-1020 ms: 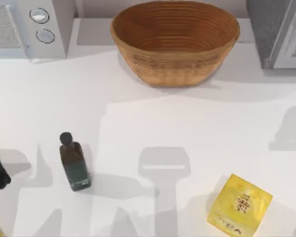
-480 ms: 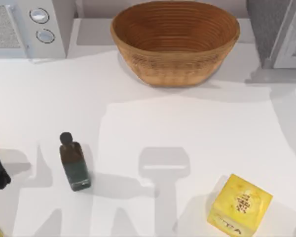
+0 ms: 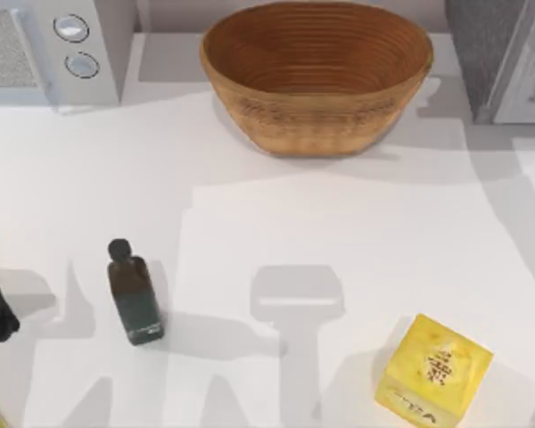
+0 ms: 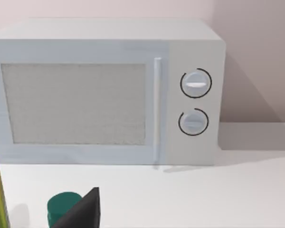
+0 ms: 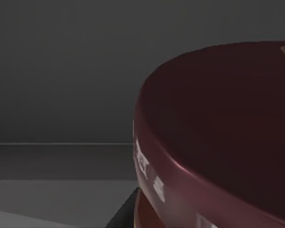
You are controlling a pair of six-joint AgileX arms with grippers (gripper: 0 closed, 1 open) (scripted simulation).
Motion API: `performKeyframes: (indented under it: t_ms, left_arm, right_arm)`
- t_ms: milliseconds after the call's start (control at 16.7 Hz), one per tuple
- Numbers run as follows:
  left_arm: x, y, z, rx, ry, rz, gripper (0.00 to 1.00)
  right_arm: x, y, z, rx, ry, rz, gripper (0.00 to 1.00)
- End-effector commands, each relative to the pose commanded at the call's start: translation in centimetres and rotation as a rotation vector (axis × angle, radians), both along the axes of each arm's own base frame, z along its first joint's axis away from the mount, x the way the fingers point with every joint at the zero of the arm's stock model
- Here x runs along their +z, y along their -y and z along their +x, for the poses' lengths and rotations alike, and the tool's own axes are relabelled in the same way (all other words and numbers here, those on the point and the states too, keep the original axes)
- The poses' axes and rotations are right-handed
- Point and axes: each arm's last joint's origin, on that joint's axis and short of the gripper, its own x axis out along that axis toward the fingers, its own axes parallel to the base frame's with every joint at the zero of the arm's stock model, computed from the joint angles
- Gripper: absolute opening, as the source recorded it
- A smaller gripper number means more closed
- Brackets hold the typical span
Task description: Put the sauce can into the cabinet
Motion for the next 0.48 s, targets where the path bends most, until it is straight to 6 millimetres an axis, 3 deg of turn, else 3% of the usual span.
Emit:
performKeyframes:
  t_ms: [360,480]
  left_arm:
    - [0.00,0.00,0.00,0.000,0.000,0.000,1.00]
    - [0.00,0.00,0.00,0.000,0.000,0.000,1.00]
  right_arm:
    - [-0.03,0.06,0.06,-0.002,-0.001,0.002,0.00]
    - [0.10,-0.01,0.89,-0.002,-0.001,0.005,0.00]
